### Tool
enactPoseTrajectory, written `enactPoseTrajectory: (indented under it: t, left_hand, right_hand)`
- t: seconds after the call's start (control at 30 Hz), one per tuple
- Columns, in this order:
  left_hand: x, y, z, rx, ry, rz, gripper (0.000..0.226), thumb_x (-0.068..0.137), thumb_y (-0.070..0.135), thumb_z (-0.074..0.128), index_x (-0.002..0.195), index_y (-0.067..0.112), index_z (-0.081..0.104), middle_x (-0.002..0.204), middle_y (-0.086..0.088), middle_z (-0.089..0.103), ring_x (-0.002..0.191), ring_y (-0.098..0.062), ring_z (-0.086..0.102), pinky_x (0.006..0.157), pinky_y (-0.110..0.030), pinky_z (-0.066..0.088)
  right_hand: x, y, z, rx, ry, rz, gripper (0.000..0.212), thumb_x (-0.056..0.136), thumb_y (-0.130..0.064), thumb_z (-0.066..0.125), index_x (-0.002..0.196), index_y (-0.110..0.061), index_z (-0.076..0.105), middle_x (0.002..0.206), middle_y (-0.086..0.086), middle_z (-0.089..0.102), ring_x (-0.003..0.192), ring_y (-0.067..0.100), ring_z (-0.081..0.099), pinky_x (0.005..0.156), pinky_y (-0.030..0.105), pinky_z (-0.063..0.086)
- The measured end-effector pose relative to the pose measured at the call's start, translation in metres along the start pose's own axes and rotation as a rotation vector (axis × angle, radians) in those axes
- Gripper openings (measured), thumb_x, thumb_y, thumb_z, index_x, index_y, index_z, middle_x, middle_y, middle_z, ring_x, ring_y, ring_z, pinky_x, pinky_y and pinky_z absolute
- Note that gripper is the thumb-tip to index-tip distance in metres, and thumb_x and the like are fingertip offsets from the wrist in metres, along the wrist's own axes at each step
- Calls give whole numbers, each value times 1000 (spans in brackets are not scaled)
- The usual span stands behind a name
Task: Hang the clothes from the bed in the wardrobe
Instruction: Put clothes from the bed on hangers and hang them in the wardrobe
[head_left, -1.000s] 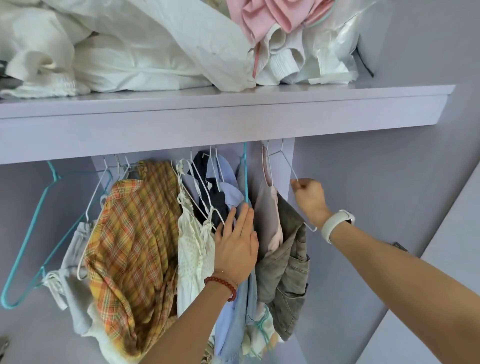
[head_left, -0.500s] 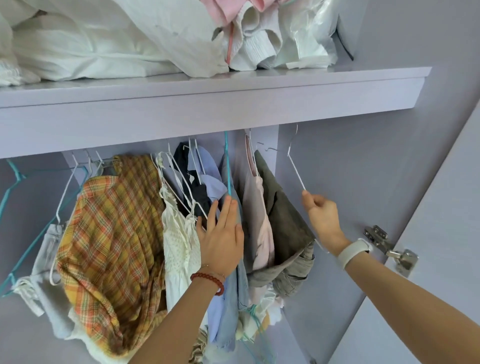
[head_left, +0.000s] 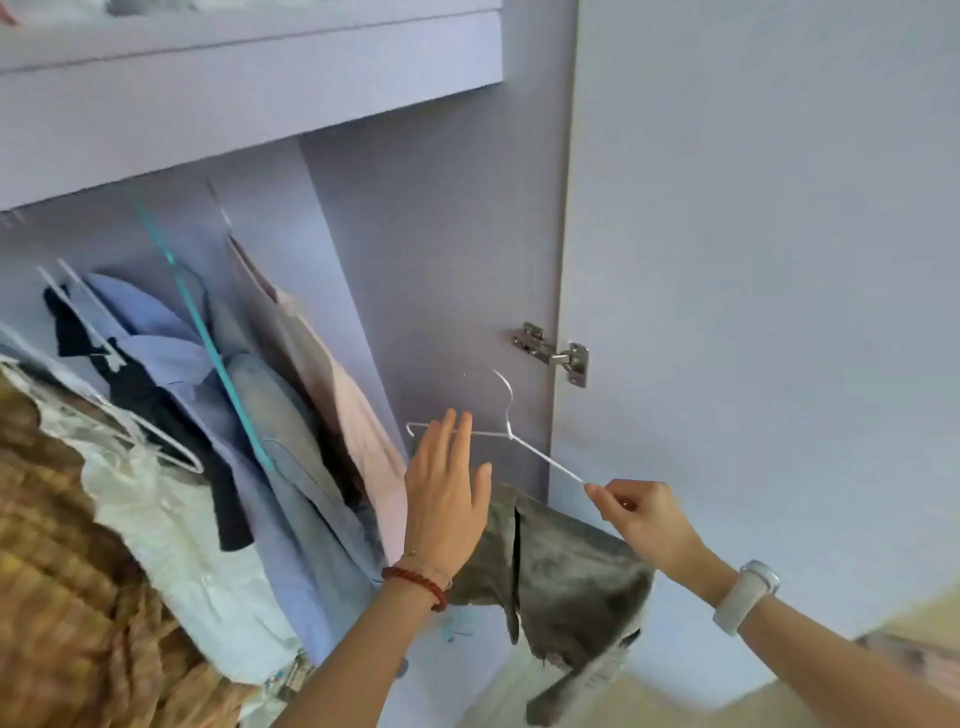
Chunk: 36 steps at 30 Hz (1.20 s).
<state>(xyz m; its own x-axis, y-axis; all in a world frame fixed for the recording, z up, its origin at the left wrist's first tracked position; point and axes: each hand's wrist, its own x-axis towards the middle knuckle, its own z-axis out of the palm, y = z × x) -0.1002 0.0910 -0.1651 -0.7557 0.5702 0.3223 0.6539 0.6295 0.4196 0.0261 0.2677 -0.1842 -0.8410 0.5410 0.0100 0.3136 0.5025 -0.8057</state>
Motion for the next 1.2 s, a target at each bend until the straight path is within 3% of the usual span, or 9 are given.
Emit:
enactPoseTrajectory:
  t: [0.1, 0.23, 0.33, 0.4, 0.57, 0.67, 0.8, 1.0, 1.2]
  left_hand:
    - [-6, 15, 38, 46, -237, 107, 43, 99, 32, 30, 141, 23, 33, 148, 0, 33, 139, -18, 22, 112, -37, 14]
    - [-29, 52, 73, -258, -492, 256, 21, 95, 17, 47, 100, 11, 67, 100, -3, 67, 95, -23, 60, 84, -29, 40]
    - [-54, 95, 96, -368, -616, 338, 19, 94, 17, 49, 90, 12, 67, 89, 0, 67, 82, -19, 60, 78, -33, 44]
    - [-72, 134, 108, -449, -678, 402, 18, 93, 16, 51, 89, 13, 68, 86, 4, 68, 73, -5, 58, 71, -21, 43]
    - [-103, 258, 128, -652, -822, 517, 17, 92, 19, 54, 87, 13, 70, 60, 19, 54, 53, 7, 48, 55, -6, 31]
    - [-115, 339, 145, -691, -811, 575, 19, 93, 22, 53, 91, 15, 70, 56, 17, 52, 48, 3, 46, 47, -8, 30]
    - [-130, 431, 176, -649, -701, 682, 18, 92, 20, 55, 95, 13, 71, 84, 4, 71, 66, 0, 54, 57, -6, 36]
    - [-128, 500, 221, -572, -494, 749, 11, 87, 8, 60, 83, 6, 70, 80, -5, 68, 76, -25, 59, 71, -36, 43]
    - [-103, 520, 245, -628, -490, 907, 10, 83, 2, 61, 81, 1, 70, 74, -8, 65, 71, -23, 54, 69, -37, 43]
  right_hand:
    - [-41, 34, -29, -116, -11, 54, 47, 89, -32, 56, 48, -14, 41, 45, -3, 36, 48, 14, 29, 53, 29, 31]
    - [-104, 76, -70, -304, 80, 117, 50, 87, -33, 60, 42, -22, 41, 39, -9, 33, 46, 11, 32, 50, 20, 28]
    - [-151, 100, -101, -482, 285, 90, 51, 86, -48, 46, 48, -15, 52, 42, -10, 45, 41, 13, 42, 48, 19, 28]
    - [-182, 122, -126, -548, 387, 83, 59, 89, -53, 33, 53, -13, 57, 50, -3, 54, 46, 18, 52, 49, 24, 32]
    - [-248, 185, -208, -623, 603, 208, 34, 86, -29, 43, 72, -8, 66, 68, 3, 64, 66, 27, 62, 72, 30, 34]
    - [-275, 219, -255, -563, 740, 306, 29, 88, -24, 46, 78, -5, 65, 75, 7, 64, 75, 31, 61, 79, 32, 37]
    - [-316, 258, -305, -517, 829, 439, 21, 86, -15, 49, 80, -3, 64, 78, 8, 65, 76, 33, 60, 75, 42, 42]
    - [-356, 266, -327, -457, 761, 478, 33, 85, -38, 46, 68, -13, 60, 54, -6, 53, 49, 17, 51, 51, 27, 40]
    - [-328, 258, -329, -425, 688, 447, 21, 89, -30, 54, 103, -16, 62, 69, -12, 62, 64, 15, 61, 55, 27, 43]
